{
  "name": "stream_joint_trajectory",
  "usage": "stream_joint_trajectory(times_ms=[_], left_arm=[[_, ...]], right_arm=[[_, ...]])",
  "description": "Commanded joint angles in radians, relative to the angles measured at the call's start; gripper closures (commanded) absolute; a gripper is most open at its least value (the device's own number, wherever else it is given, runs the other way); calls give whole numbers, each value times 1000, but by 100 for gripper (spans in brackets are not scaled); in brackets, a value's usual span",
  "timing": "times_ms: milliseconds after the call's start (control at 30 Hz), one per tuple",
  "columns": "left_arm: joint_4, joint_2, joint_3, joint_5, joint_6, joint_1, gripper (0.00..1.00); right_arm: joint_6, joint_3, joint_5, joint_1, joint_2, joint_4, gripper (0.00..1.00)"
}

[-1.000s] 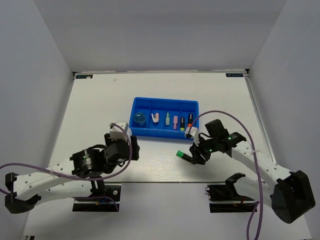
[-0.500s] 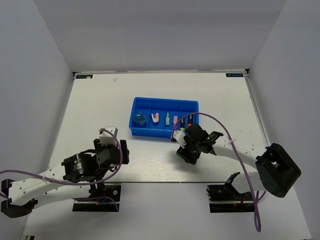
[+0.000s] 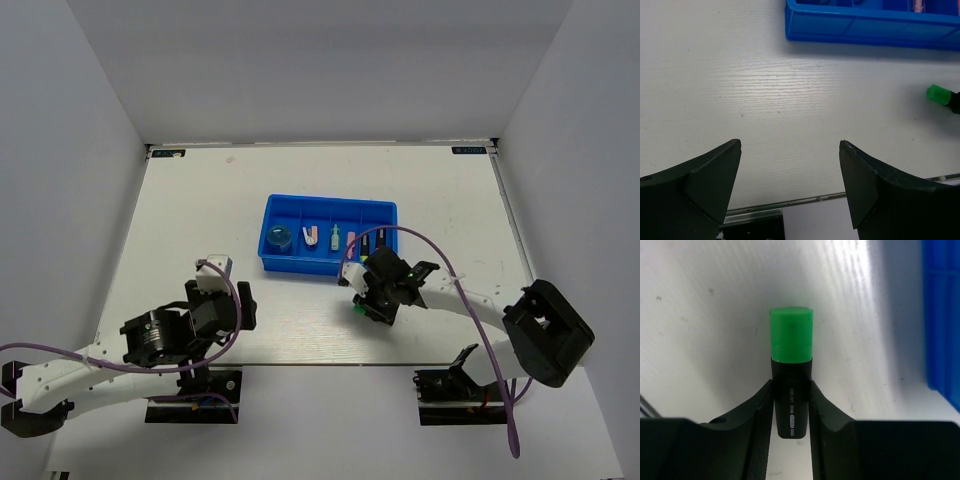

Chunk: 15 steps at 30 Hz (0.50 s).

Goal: Sort the stationery into containers
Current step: Grab a piece of stationery with the right arm, then place the stationery into the container

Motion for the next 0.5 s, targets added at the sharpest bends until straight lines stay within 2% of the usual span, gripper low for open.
stream_joint_trajectory(times_ms=[0,33,133,267,333,400,433,467], left_arm=[[-1,-1,-11,-3,-11,3,11],[-4,2,-11,-5,-10,3,11],[-2,13,-6,-5,-1,4,11],[-4,22,14,-3,4,4,11],[3,28,15,-3,5,4,11],[4,31,12,0,5,1,11],[7,36,14,1,5,3,11],[12,34,12,1,5,3,11]], right_arm=[[-24,30,-59,8,-50,-91,100],[-25,55,-127,11,-86,-109,100],[-24,125,-203,10,-168,-171,100],[23,303,-176,2,-208,-199,100],[59,346,-81,-13,-203,-157,100],[140,374,171,-1,-184,-91,100],[152,383,232,-1,-173,-46,100],[203,386,424,-4,-150,3,100]])
